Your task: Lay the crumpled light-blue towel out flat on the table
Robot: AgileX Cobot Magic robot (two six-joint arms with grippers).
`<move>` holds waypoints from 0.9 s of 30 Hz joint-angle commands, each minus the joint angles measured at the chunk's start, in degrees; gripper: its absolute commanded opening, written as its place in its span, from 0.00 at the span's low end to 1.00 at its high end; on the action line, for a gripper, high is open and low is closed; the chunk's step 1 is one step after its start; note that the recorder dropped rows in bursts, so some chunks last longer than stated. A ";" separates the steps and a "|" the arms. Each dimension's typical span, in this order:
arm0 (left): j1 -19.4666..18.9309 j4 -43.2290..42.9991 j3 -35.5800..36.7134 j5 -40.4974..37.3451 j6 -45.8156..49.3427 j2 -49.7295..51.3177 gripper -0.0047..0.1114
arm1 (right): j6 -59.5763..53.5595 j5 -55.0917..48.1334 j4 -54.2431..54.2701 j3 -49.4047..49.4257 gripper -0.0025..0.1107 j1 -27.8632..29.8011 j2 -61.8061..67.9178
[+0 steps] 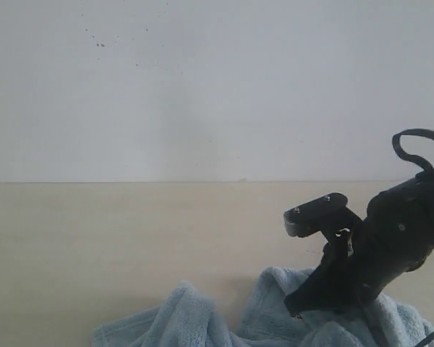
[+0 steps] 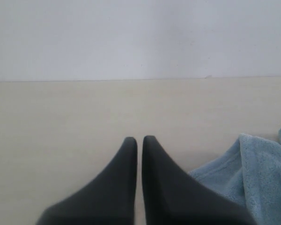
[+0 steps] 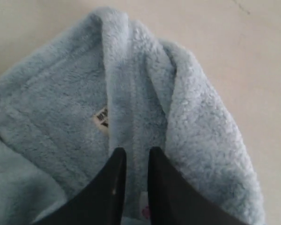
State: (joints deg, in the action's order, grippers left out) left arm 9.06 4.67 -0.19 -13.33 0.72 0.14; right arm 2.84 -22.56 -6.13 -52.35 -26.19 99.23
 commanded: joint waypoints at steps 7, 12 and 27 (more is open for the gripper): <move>0.17 0.49 0.19 0.24 0.31 -0.14 0.07 | -0.53 -2.50 -1.93 -0.34 0.17 16.00 1.42; 0.17 0.49 0.19 0.24 0.31 -0.14 0.07 | -1.06 -7.24 -3.82 -0.34 0.17 25.57 1.30; 0.17 0.49 0.19 0.24 0.31 -0.14 0.07 | -4.86 -1.95 1.67 -0.34 0.21 29.62 -13.66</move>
State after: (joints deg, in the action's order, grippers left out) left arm 9.06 4.67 -0.19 -13.33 0.72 0.14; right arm 0.43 -26.01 -5.80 -52.46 3.15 87.23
